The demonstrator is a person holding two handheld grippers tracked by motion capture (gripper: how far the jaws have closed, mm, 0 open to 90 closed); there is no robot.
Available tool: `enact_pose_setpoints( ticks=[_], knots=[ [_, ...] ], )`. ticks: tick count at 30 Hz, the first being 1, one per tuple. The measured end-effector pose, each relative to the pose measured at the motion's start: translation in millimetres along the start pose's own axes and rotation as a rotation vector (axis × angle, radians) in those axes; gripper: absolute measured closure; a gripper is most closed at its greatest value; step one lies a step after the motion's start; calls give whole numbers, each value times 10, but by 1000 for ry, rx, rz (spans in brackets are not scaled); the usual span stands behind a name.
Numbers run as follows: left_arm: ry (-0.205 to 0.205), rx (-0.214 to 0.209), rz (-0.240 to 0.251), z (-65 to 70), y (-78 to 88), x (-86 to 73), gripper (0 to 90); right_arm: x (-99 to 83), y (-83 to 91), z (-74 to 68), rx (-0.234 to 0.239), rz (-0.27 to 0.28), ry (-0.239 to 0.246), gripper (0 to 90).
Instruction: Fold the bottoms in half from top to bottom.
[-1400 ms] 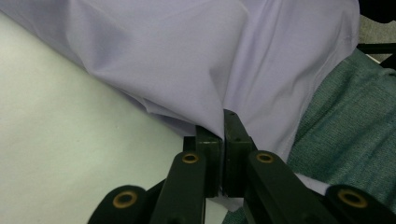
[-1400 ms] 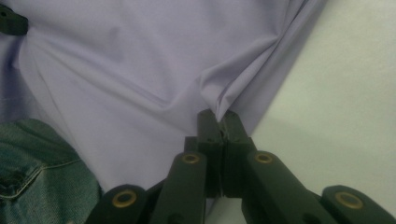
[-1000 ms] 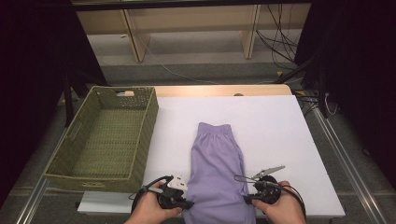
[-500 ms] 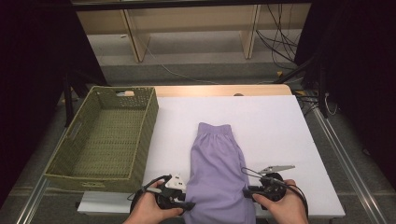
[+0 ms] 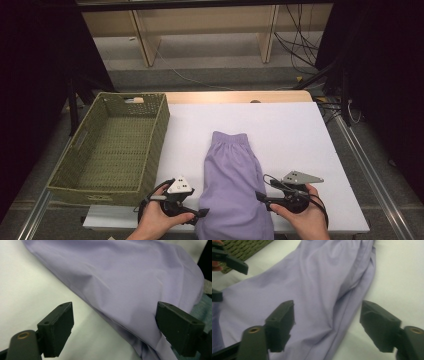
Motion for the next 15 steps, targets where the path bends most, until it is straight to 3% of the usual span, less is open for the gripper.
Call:
enact_pose_setpoints(
  ticks=[4,7,15],
  knots=[
    [21,29,45,-40,23,62,142,8,-27,8,-1,10,36,165],
    [9,23,59,-61,31,130,104,43,-45,26,-10,26,28,165],
    [7,40,100,-183,-22,373,116,188,-126,123,-9,46,-8,165]
  ],
)
Point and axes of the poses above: each handheld gripper's, and its own axes: y roughly backward along the jaws, x roughly out of its top, z roughly to its right, the point moved 6 cm from there along -y, roughly forward along the jaws, and after that the axes turned 12 degrees about -x, right-handed, at the moved point
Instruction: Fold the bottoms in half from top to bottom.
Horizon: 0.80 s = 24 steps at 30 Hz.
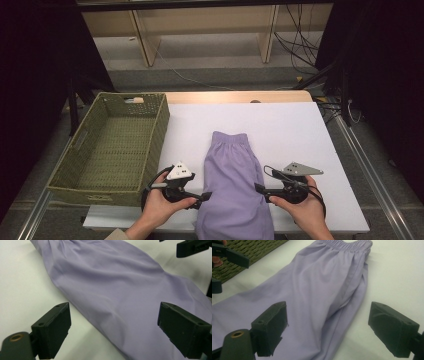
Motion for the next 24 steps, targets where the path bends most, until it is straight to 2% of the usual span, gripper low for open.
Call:
enact_pose_setpoints(
  ticks=[2,8,11,14,16,20,24],
  knots=[
    [-2,3,2,-33,-46,60,115,36,-46,-4,2,2,-16,166],
    [3,24,14,-161,-167,282,125,155,-155,13,0,8,2,166],
    [26,45,28,-249,-228,404,142,246,-197,56,-13,18,-5,166],
    [39,59,32,-326,-278,514,151,325,-249,95,-39,17,24,167],
    [45,70,30,-374,-305,582,153,383,-292,115,-39,23,25,167],
    [64,108,35,-509,-366,713,159,490,-403,162,-49,16,25,170],
    [108,154,23,-675,-452,795,192,579,-553,203,-55,-6,19,185]
  ],
)
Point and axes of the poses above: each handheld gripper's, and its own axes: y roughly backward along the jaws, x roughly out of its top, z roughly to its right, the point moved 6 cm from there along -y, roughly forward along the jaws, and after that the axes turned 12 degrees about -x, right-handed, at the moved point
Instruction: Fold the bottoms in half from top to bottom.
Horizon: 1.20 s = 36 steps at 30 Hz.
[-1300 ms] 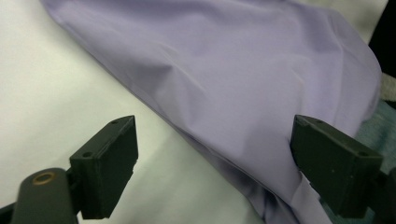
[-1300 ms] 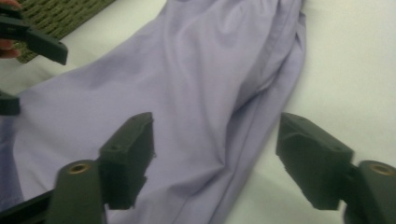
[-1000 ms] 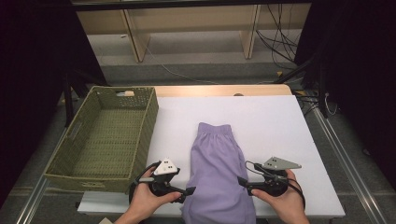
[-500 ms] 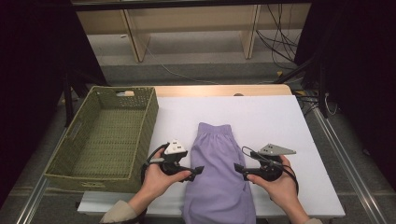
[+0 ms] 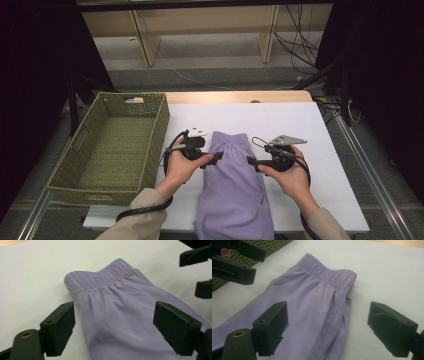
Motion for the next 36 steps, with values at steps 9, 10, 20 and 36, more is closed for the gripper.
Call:
enact_pose_setpoints(
  ticks=[9,10,20,36],
  knots=[
    [68,78,-37,-341,-258,115,351,220,-404,120,-62,-89,3,327],
    [75,79,-47,-364,-286,109,360,245,-450,136,-63,-95,-2,350],
    [135,89,-103,-504,-499,46,402,284,-849,269,-75,-185,-61,480],
    [135,44,-134,-498,-587,-42,521,198,-1033,199,-70,-243,-90,561]
  ],
)
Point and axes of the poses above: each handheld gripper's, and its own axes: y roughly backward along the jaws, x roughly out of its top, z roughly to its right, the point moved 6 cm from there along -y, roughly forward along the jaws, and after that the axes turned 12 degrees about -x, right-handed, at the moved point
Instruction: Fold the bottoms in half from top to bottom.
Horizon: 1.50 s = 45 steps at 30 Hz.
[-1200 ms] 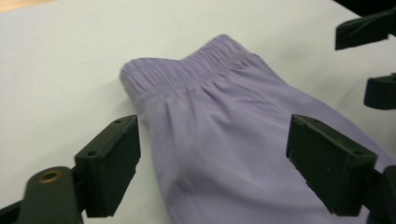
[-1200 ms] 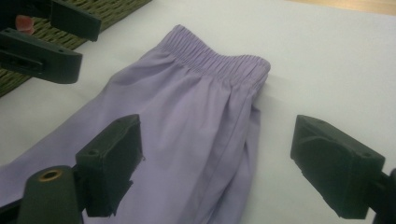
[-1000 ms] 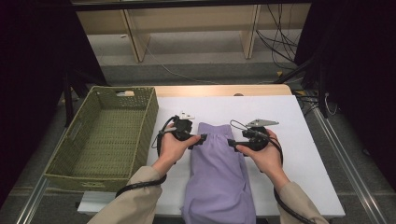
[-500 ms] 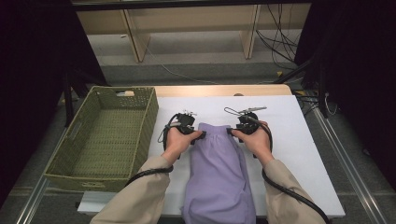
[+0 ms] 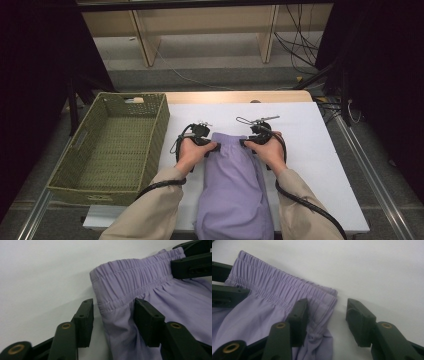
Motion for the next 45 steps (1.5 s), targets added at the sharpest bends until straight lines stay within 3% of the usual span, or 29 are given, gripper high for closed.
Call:
enact_pose_setpoints(
  ticks=[7,12,14,21,28,36,45],
  knots=[
    [0,14,-9,39,-19,-3,615,5,5,-43,6,-47,-66,662],
    [-32,14,-13,65,-25,-23,694,-8,6,-53,22,-65,-137,728],
    [-35,15,-15,75,-28,-27,721,-15,3,-42,40,-62,-170,751],
    [-40,-4,-1,92,-27,-45,784,-50,6,-28,72,-33,-202,820],
    [-27,-39,30,79,11,-44,795,-19,39,-52,48,-20,-162,830],
    [-40,-40,69,72,86,56,796,90,115,-77,24,57,-123,831],
    [-100,-26,117,122,190,230,795,240,245,-76,-18,151,-86,830]
  ],
)
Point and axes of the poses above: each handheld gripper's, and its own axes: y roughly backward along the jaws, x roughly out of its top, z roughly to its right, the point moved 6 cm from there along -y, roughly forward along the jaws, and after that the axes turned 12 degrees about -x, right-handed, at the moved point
